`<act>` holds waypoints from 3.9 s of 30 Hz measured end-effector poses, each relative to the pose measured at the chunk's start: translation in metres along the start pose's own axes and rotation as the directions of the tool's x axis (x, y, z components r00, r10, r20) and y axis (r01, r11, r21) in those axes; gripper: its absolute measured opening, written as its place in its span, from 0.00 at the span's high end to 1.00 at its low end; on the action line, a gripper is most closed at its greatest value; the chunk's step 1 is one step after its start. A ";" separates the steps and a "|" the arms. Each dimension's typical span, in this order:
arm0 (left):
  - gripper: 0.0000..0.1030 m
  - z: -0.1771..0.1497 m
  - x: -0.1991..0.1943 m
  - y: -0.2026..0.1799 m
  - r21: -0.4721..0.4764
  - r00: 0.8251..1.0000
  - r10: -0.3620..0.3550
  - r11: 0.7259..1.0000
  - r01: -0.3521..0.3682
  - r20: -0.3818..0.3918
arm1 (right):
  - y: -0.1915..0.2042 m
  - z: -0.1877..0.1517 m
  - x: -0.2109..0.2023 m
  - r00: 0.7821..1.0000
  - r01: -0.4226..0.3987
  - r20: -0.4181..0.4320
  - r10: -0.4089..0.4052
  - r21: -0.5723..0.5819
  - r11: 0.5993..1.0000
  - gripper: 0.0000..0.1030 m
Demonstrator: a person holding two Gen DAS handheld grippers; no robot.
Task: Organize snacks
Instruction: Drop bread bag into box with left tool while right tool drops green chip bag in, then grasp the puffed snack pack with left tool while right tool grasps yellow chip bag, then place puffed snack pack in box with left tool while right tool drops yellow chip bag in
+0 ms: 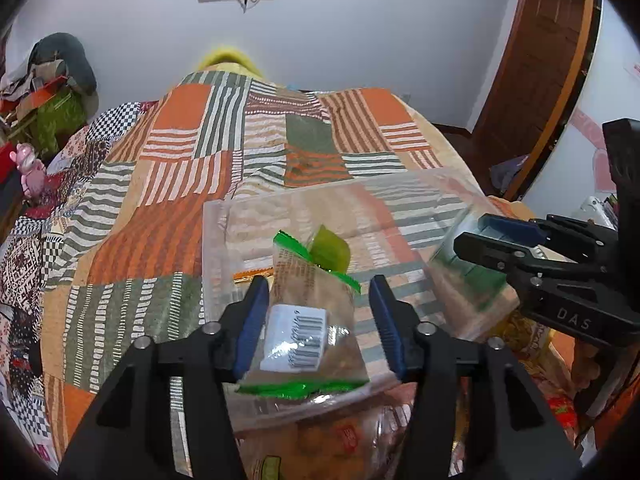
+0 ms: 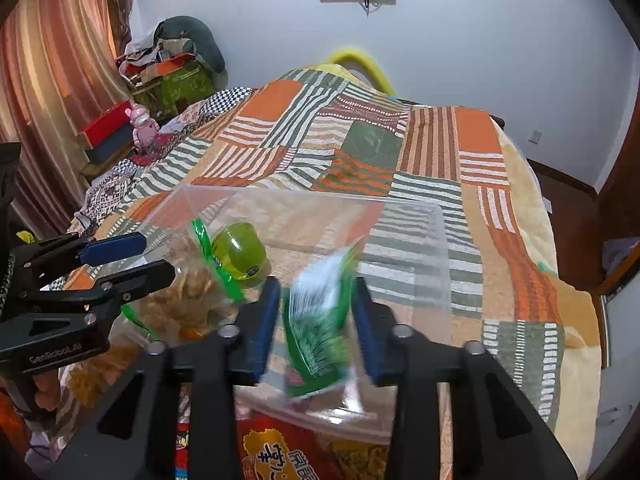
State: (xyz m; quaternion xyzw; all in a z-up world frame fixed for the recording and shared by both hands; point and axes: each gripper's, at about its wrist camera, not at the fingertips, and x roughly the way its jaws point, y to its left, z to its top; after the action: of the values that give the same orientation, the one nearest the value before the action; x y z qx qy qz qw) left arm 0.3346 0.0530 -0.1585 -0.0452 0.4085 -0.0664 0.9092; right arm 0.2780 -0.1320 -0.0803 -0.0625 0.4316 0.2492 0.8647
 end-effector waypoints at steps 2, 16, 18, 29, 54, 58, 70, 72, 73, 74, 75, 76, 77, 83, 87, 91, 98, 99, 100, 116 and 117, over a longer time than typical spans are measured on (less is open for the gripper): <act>0.45 0.000 -0.009 0.000 -0.008 1.000 -0.015 1.000 0.015 0.010 | -0.001 0.000 -0.008 1.000 0.004 0.020 -0.004 0.003 1.000 0.56; 0.40 -0.024 -0.080 0.023 -0.015 0.998 0.047 0.999 -0.046 0.038 | -0.016 -0.018 -0.070 0.993 0.068 0.097 -0.067 -0.006 0.998 0.46; 0.40 -0.033 -0.083 0.028 -0.016 0.997 0.069 0.998 -0.069 0.023 | -0.020 -0.024 -0.075 0.993 0.079 0.090 -0.078 -0.005 0.997 0.45; 0.40 -0.096 -0.075 0.051 -0.057 0.991 0.070 0.995 -0.077 -0.115 | -0.043 -0.071 -0.064 0.993 0.111 -0.034 -0.109 0.044 0.993 0.43; 0.57 -0.134 -0.030 0.054 -0.077 0.978 0.069 0.993 -0.086 -0.195 | -0.042 -0.096 -0.025 0.985 0.038 -0.170 -0.028 0.054 0.998 0.62; 0.57 -0.134 -0.041 0.061 -0.094 0.979 0.086 0.990 -0.105 -0.184 | -0.036 -0.096 -0.029 0.987 0.049 -0.155 -0.042 0.044 0.998 0.64; 0.57 -0.099 -0.088 0.067 -0.105 0.990 0.127 0.986 -0.132 -0.058 | -0.037 -0.082 -0.068 0.995 0.083 -0.057 -0.080 0.053 0.995 0.65; 0.57 -0.089 -0.094 0.063 -0.097 0.992 0.123 0.987 -0.125 -0.029 | -0.038 -0.076 -0.077 0.996 0.090 -0.032 -0.088 0.051 0.995 0.65; 0.57 -0.083 -0.097 0.060 -0.093 0.993 0.119 0.988 -0.120 -0.015 | -0.038 -0.072 -0.081 0.996 0.093 -0.019 -0.092 0.048 0.994 0.65; 0.57 -0.078 -0.099 0.056 -0.089 0.993 0.114 0.990 -0.114 0.000 | -0.038 -0.068 -0.085 0.995 0.096 -0.002 -0.096 0.047 0.994 0.65; 0.57 -0.071 -0.102 0.052 -0.083 0.994 0.104 0.991 -0.103 0.017 | -0.039 -0.064 -0.089 0.995 0.095 0.016 -0.096 0.047 0.994 0.65; 0.57 -0.067 -0.103 0.049 -0.080 0.995 0.098 0.992 -0.096 0.026 | -0.038 -0.060 -0.093 0.995 0.094 0.032 -0.095 0.047 0.994 0.65; 0.57 -0.061 -0.104 0.045 -0.075 0.995 0.089 0.993 -0.086 0.039 | -0.037 -0.056 -0.096 0.994 0.092 0.047 -0.095 0.046 0.995 0.65; 0.57 -0.029 -0.105 0.021 -0.042 0.995 0.027 0.999 -0.023 0.097 | -0.025 -0.031 -0.105 0.989 0.074 0.126 -0.077 0.032 0.997 0.65; 0.57 -0.013 -0.098 0.003 -0.012 0.994 -0.006 1.000 0.007 0.114 | -0.018 -0.020 -0.102 0.986 0.056 0.154 -0.059 0.025 0.998 0.64; 0.57 0.004 -0.082 -0.014 0.016 0.994 -0.033 0.999 0.031 0.105 | -0.013 -0.011 -0.087 0.986 0.035 0.160 -0.038 0.025 0.999 0.64; 0.57 0.020 -0.043 -0.029 0.024 0.997 -0.042 0.999 0.041 0.062 | -0.011 -0.002 -0.049 0.993 -0.013 0.114 0.006 0.056 0.998 0.64; 0.57 0.021 -0.037 -0.030 0.025 0.997 -0.048 0.999 0.046 0.054 | -0.011 -0.001 -0.046 0.994 -0.013 0.108 0.007 0.056 0.998 0.64; 0.57 0.022 -0.031 -0.031 0.027 0.998 -0.052 0.998 0.051 0.044 | -0.010 -0.001 -0.039 0.995 -0.013 0.097 0.007 0.057 0.998 0.64; 0.54 0.024 0.003 -0.043 0.045 0.997 -0.077 0.996 0.077 -0.012 | -0.013 -0.006 -0.029 0.999 -0.016 0.048 0.014 0.052 0.998 0.58; 0.53 0.024 -0.004 -0.043 0.045 0.997 -0.076 0.996 0.076 -0.004 | -0.014 -0.007 -0.032 0.999 -0.018 0.053 0.015 0.051 0.999 0.56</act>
State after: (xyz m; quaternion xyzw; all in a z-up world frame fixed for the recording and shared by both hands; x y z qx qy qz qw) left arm 0.3465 0.0120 -0.1336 -0.0402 0.4058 -0.1099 0.9065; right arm 0.2636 -0.1584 -0.0616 -0.0300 0.4157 0.2467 0.8749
